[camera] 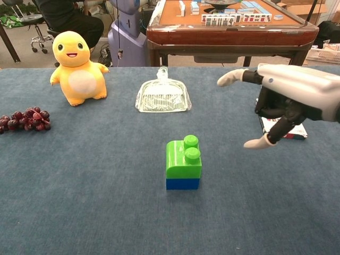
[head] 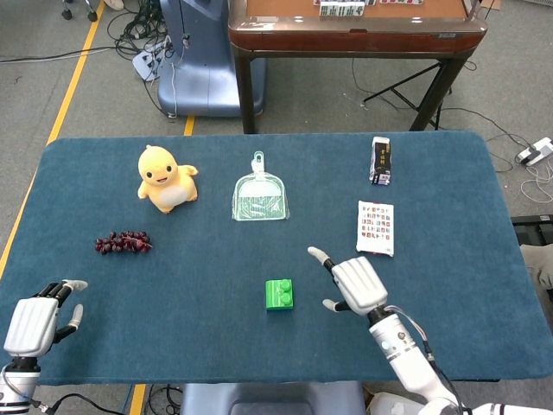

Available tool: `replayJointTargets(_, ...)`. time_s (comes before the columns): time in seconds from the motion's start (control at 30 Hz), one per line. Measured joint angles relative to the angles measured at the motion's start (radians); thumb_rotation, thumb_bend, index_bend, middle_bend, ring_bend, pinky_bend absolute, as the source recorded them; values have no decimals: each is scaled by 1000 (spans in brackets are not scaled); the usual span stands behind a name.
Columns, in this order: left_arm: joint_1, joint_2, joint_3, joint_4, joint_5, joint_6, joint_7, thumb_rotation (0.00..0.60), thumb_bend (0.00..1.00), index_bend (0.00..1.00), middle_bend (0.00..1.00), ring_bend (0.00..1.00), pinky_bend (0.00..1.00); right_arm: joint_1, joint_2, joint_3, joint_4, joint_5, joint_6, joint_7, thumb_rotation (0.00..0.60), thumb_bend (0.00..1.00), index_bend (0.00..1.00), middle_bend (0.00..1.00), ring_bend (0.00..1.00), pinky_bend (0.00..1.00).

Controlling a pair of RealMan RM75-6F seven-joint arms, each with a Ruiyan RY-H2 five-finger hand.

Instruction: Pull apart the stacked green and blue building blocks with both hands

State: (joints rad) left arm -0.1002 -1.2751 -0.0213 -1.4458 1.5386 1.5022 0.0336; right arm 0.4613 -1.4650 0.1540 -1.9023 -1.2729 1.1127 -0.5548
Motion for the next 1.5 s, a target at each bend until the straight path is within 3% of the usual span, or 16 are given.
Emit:
replayJointTargets(0.4, -1, -7, 5, 3, -5, -14, 1, 600, 467, 425, 393, 358, 574, 78, -113, -11, 73, 14, -22, -43, 600, 0, 114, 1000, 1000, 1000)
replayJointTargets(0.67, -2, -12, 7, 7, -6, -20, 0, 600, 467, 425, 393, 358, 574, 99, -170, -24, 108, 5, -7, -72, 600, 0, 42, 1000, 1000, 1000)
replayJointTargets(1.5, 1, -22, 15, 21, -7, -27, -14, 600, 467, 425, 392, 358, 575, 136, -281, -42, 203, 27, 14, -122, 600, 0, 37, 1000, 1000, 1000)
